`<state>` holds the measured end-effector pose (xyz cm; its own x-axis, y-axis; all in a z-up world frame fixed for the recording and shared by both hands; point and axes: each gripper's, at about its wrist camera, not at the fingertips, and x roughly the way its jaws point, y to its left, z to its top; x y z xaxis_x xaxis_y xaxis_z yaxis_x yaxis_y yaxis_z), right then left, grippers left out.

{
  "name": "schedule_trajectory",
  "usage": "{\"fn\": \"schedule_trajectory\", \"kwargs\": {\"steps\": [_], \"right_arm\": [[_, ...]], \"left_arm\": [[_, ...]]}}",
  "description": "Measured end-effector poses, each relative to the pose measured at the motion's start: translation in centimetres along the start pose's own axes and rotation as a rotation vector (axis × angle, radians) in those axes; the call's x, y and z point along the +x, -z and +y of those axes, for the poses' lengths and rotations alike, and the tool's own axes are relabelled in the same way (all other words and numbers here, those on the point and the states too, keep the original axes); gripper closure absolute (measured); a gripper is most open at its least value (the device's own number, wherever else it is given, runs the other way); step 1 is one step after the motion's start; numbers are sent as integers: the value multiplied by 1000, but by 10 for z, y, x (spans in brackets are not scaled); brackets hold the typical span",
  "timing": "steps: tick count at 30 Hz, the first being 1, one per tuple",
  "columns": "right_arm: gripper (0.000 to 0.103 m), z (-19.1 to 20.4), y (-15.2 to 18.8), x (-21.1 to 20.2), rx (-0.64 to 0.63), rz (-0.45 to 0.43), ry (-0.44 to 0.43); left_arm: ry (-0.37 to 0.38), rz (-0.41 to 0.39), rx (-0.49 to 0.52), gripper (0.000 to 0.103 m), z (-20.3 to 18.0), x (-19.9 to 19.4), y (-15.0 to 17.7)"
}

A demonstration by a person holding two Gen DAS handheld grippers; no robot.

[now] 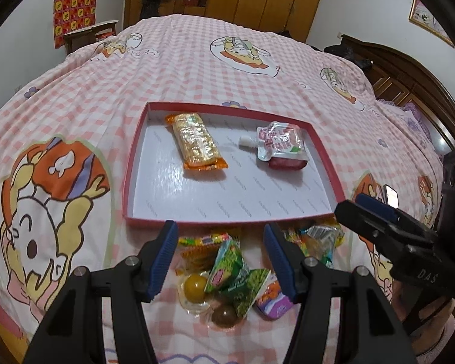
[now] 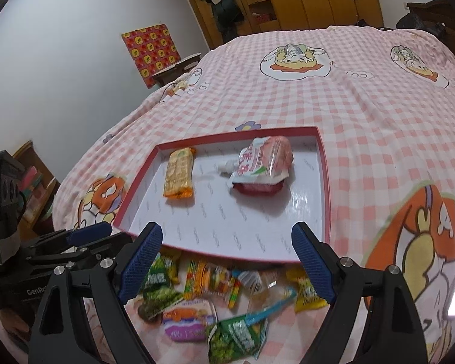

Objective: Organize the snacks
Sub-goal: 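Move both grippers back over the remaining snack pile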

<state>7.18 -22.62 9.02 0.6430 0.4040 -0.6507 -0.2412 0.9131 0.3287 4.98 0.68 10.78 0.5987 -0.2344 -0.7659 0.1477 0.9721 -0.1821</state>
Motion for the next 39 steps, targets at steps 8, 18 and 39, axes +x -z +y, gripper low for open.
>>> {"fn": "schedule_trajectory", "kwargs": {"steps": [8,18,39], "right_arm": [[14,4,18,-11,-6,21,3],[14,9,51,-7,-53,112,19],[22,-32,64,-7,64,96,75]], "left_arm": [[-1,17,-22,41,8,-4,20],[18,46,-35,41,13,-1,32],[9,73,28,41,-15,30,49]]}}
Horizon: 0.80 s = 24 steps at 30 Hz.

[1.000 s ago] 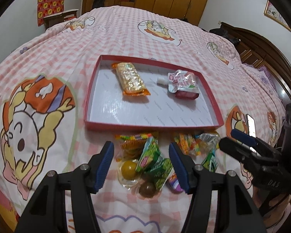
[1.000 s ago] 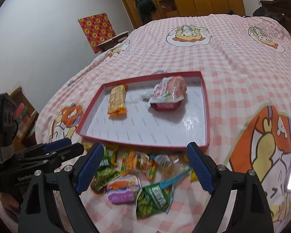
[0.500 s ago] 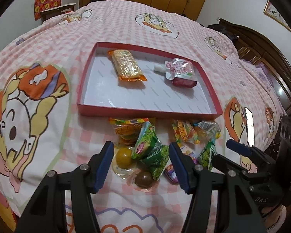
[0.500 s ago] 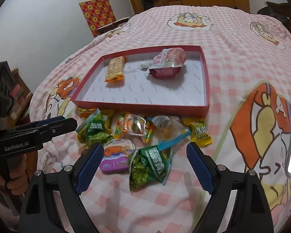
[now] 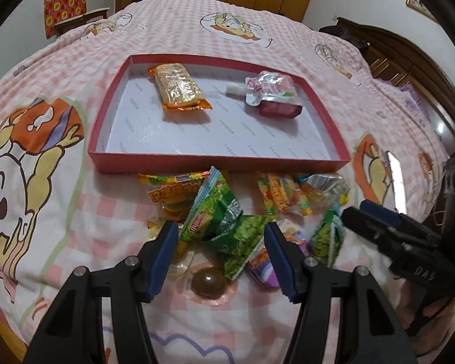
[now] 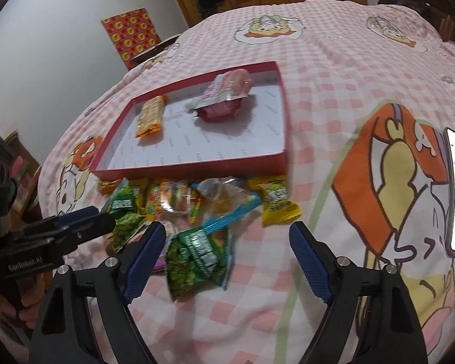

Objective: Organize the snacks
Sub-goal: 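Move both grippers back over the remaining snack pile, then grasp the green pea packet with the left gripper while the right gripper grasps a clear candy bag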

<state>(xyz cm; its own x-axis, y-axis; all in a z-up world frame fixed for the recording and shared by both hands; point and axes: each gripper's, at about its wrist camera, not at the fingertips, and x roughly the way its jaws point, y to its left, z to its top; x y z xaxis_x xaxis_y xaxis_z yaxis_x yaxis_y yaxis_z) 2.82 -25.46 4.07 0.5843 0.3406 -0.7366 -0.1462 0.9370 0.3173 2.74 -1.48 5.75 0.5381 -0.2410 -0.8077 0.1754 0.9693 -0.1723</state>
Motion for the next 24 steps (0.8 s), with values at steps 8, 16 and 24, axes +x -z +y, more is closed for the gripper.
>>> {"fn": "schedule_trajectory", "kwargs": {"steps": [8,16,24], "right_arm": [[42,-4,0,3,6,11,-24],[42,2,-2,7,-5,13,-28],[42,5,-12,15,-1,10,-41]], "left_arm": [[-8,-17,6,49,-1,9,-1],[27,8,-33,48,2,22,-2],[53,-21,-43,63,6,13,2]]}}
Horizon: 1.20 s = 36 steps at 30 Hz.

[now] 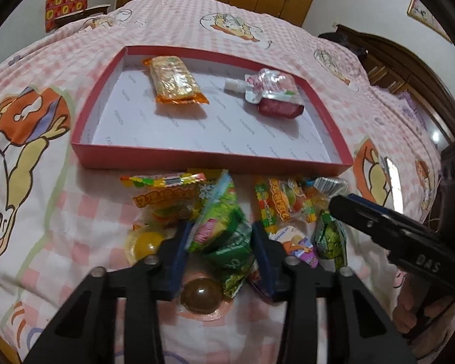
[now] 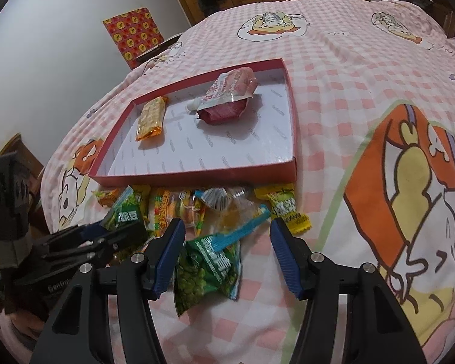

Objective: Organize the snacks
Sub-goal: 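Grasp the green pea packet with the left gripper while the right gripper grasps a clear candy bag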

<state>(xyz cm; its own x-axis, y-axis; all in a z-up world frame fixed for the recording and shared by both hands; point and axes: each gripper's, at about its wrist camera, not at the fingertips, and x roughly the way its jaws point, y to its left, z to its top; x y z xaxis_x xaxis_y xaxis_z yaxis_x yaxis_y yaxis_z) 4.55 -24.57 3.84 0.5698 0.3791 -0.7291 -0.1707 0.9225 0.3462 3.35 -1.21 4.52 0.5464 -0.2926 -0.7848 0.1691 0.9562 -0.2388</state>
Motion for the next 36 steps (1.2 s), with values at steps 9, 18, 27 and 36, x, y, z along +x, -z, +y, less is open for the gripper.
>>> {"fn": "schedule_trajectory", "kwargs": {"steps": [9,18,27,36], "right_arm": [[42,2,-6,13,0,7,19],[69,-4,-3,12,16,-4,50],[76,8,-1,-4,-16,-46,24],[76,21,-9,-23,-47,-96,-3]], "left_arm": [[38,-2,-9,65,4,-13,4],[41,-42,-3,65,4,-34,2],[26,-87,-16,65,9,-48,-5],[1,-135,-7,65,14,-60,-20]]}}
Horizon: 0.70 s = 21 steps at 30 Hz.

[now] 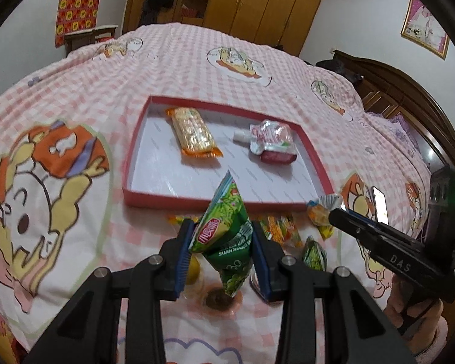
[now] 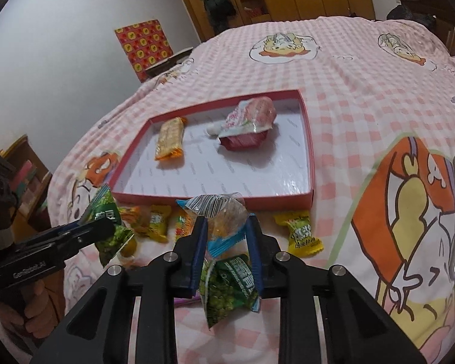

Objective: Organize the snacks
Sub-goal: 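Grasp the green pea packet with the left gripper while the right gripper grasps a clear candy bag, then carry the pea packet and candy bag into the box lid with both grippers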

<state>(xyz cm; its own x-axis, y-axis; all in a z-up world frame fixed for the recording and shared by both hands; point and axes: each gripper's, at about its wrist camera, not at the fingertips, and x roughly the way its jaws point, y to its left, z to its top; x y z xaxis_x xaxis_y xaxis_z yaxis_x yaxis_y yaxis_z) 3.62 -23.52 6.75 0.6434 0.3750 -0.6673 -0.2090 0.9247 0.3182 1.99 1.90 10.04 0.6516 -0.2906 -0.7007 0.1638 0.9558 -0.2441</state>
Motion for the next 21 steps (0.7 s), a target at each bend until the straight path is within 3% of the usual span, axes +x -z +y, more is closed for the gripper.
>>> {"fn": "schedule_trajectory", "kwargs": {"steps": [10,21], "right_arm": [[76,-5,-16,-4,9,-40,11],[76,-12,-35,10,6,-42,48]], "left_arm": [[-20,-34,-8,65,12,1,-22],[-39,-33,-18,65,27,26,-46]]}}
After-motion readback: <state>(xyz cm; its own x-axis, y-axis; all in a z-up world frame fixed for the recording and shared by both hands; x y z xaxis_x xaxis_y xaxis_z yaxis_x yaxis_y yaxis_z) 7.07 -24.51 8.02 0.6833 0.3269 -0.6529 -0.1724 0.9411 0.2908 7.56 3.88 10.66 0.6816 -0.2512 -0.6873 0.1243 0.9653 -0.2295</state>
